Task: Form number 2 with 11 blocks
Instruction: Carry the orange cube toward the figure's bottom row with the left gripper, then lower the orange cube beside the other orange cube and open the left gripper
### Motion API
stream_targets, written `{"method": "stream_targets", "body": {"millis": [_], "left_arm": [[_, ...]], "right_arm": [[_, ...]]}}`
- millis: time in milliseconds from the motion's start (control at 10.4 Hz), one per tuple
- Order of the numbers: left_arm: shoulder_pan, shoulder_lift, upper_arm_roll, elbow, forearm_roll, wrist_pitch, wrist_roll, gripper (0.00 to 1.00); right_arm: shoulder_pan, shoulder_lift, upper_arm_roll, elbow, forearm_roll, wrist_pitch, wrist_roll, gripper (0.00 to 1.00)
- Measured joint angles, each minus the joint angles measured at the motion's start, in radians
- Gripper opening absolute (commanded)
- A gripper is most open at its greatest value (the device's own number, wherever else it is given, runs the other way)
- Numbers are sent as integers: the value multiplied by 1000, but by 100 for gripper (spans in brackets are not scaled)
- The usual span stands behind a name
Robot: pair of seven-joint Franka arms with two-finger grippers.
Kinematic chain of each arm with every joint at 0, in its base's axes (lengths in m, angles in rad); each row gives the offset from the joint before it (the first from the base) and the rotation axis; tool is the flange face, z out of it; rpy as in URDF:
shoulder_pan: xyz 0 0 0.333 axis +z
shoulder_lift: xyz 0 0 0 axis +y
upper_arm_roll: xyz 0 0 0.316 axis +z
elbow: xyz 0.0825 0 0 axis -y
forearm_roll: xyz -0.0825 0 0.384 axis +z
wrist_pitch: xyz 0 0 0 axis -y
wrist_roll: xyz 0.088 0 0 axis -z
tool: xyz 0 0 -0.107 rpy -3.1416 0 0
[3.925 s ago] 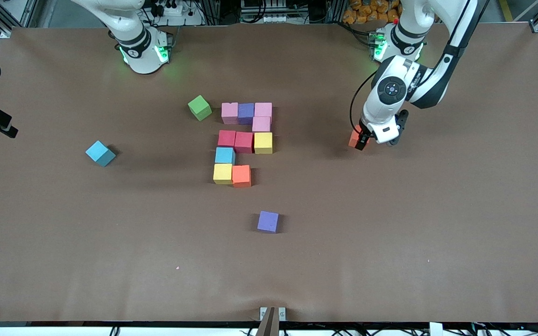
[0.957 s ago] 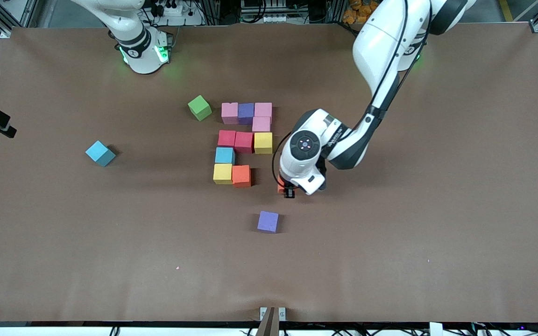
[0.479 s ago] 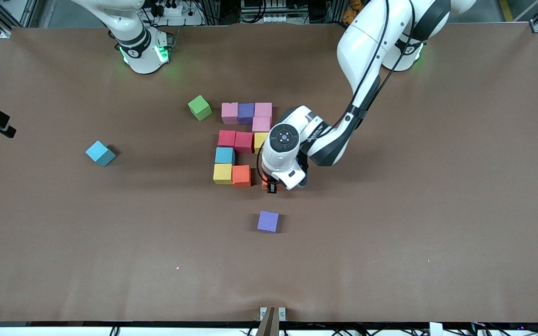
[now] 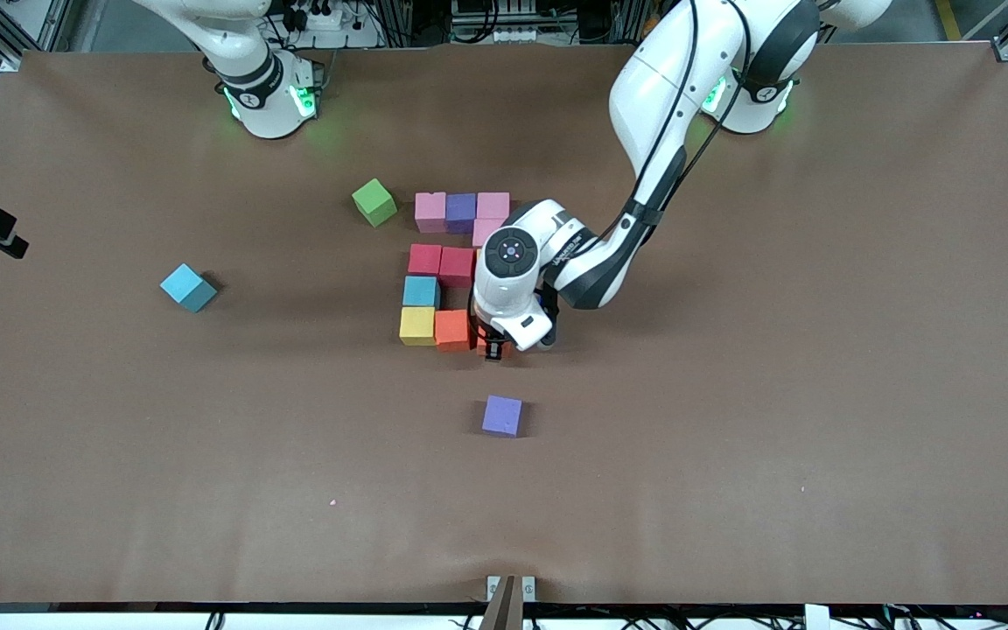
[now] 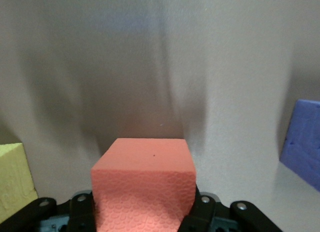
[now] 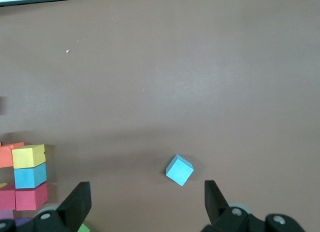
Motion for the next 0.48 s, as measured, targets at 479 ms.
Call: {"method": "stream_targets", "body": {"millis": [479], "left_arm": [[-2, 1, 4, 4, 0, 1, -7, 32]], "right_arm": [[0, 0, 0, 1, 0, 0, 0, 100]]}}
